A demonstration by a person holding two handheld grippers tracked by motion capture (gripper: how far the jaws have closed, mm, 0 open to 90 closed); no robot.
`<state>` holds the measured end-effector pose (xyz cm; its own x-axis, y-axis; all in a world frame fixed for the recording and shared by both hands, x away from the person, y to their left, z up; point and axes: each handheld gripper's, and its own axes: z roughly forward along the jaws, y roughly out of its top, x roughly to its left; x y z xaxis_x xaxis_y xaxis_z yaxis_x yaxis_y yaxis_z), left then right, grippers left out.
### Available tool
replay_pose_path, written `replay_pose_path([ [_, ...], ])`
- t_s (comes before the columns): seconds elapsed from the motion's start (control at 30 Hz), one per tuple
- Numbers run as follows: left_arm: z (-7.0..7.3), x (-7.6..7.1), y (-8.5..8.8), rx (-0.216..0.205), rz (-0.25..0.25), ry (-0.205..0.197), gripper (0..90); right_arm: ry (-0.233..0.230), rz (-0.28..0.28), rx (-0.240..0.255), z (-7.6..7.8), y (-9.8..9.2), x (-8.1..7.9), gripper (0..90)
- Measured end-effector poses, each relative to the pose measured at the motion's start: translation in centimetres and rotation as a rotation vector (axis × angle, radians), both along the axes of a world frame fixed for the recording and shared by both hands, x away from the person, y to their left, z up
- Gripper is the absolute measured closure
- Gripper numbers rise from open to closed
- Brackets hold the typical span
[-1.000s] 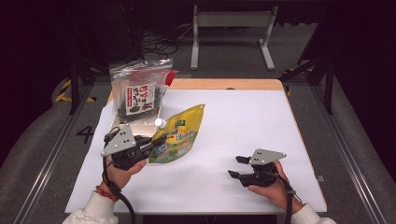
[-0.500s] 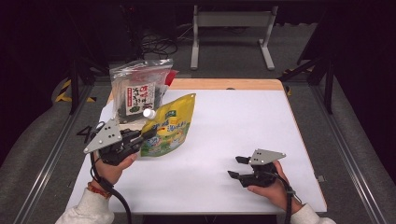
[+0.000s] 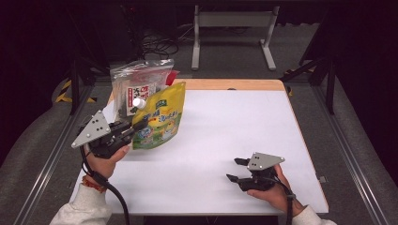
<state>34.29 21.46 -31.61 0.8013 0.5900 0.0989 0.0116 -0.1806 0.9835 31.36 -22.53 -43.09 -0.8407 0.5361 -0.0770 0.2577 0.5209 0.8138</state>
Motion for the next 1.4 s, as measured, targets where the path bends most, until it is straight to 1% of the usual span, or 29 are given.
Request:
replay_pose_path([
  [0.07, 0.1, 0.1, 0.3, 0.006, 0.009, -0.023, 87.7, 0.003, -0.002, 0.001, 0.0, -0.1, 0.1, 37.2],
  [0.13, 0.1, 0.4, 0.8, -0.012, 0.008, -0.028, 87.7, 0.006, 0.002, -0.003, -0.1, -0.1, 0.1, 37.3],
  [0.23, 0.1, 0.8, 1.5, -0.008, 0.019, -0.043, 87.7, 0.010, 0.000, -0.008, -0.3, 0.0, 0.2, 37.3],
  [0.37, 0.1, 1.3, 2.2, -0.014, 0.034, -0.042, 87.7, 0.014, 0.003, -0.016, -0.5, 0.1, 0.2, 37.2],
  [0.4, 0.1, 1.4, 2.4, -0.017, 0.036, -0.048, 87.7, 0.017, 0.005, -0.015, -0.5, 0.1, 0.2, 37.1],
  [0.43, 0.0, 1.6, 2.7, -0.020, 0.030, -0.047, 87.7, 0.015, 0.006, -0.016, -0.5, 0.2, 0.2, 37.1],
  [0.53, -0.3, 2.2, 3.3, -0.023, 0.035, -0.044, 87.7, 0.013, 0.012, -0.019, -0.4, 0.4, 0.1, 37.0],
  [0.57, -0.4, 2.4, 3.5, -0.028, 0.044, -0.040, 87.7, 0.017, 0.014, -0.019, -0.5, 0.5, 0.0, 36.9],
  [0.6, -0.6, 2.6, 3.8, -0.036, 0.035, -0.036, 87.7, 0.016, 0.015, -0.023, -0.5, 0.5, 0.0, 36.8],
  [0.63, -0.8, 2.8, 3.9, -0.037, 0.047, -0.035, 87.7, 0.016, 0.015, -0.025, -0.6, 0.6, 0.0, 36.8],
  [0.73, -1.1, 3.4, 4.3, -0.034, 0.034, -0.023, 87.7, 0.021, 0.013, -0.029, -0.7, 0.6, 0.0, 36.6],
  [0.77, -1.2, 3.5, 4.4, -0.038, 0.029, -0.025, 87.7, 0.021, 0.009, -0.031, -0.7, 0.5, 0.1, 36.6],
  [0.83, -1.5, 3.9, 4.7, -0.036, 0.017, -0.011, 87.7, 0.028, 0.007, -0.028, -0.8, 0.5, 0.2, 36.5],
  [0.93, -1.9, 4.3, 4.9, -0.016, 0.020, -0.008, 87.7, 0.031, 0.007, -0.032, -0.9, 0.5, 0.2, 36.5],
  [1.0, -2.1, 4.6, 5.1, -0.019, 0.017, -0.007, 87.7, 0.035, 0.007, -0.035, -1.0, 0.5, 0.2, 36.5],
  [1.07, -2.5, 5.0, 5.6, -0.026, 0.022, -0.005, 87.6, 0.036, 0.006, -0.039, -1.1, 0.5, 0.2, 36.3],
  [1.1, -2.6, 5.1, 5.8, -0.034, 0.018, -0.005, 87.7, 0.037, 0.007, -0.038, -1.1, 0.6, 0.2, 36.3],
  [1.17, -2.7, 5.4, 6.0, -0.009, 0.024, -0.005, 87.6, 0.040, 0.008, -0.039, -1.2, 0.6, 0.2, 36.1],
  [1.2, -2.7, 5.4, 6.0, -0.009, 0.024, -0.005, 87.6, 0.041, 0.008, -0.040, -1.2, 0.6, 0.2, 36.1],
  [1.23, -2.7, 5.7, 6.3, 0.004, 0.039, -0.002, 87.6, 0.044, 0.007, -0.040, -1.2, 0.6, 0.2, 36.1],
  [1.27, -2.7, 5.7, 6.3, 0.004, 0.039, -0.002, 87.6, 0.044, 0.007, -0.040, -1.2, 0.6, 0.2, 36.1],
  [1.3, -2.7, 5.9, 6.6, -0.012, 0.035, -0.008, 87.6, 0.047, 0.010, -0.043, -1.3, 0.7, 0.2, 36.1],
  [1.33, -2.6, 6.3, 7.0, -0.032, 0.026, -0.003, 87.6, 0.049, 0.010, -0.045, -1.4, 0.8, 0.2, 36.1],
  [1.4, -2.4, 6.6, 7.1, -0.024, 0.034, -0.008, 87.6, 0.055, 0.012, -0.049, -1.5, 0.9, 0.3, 35.9],
])
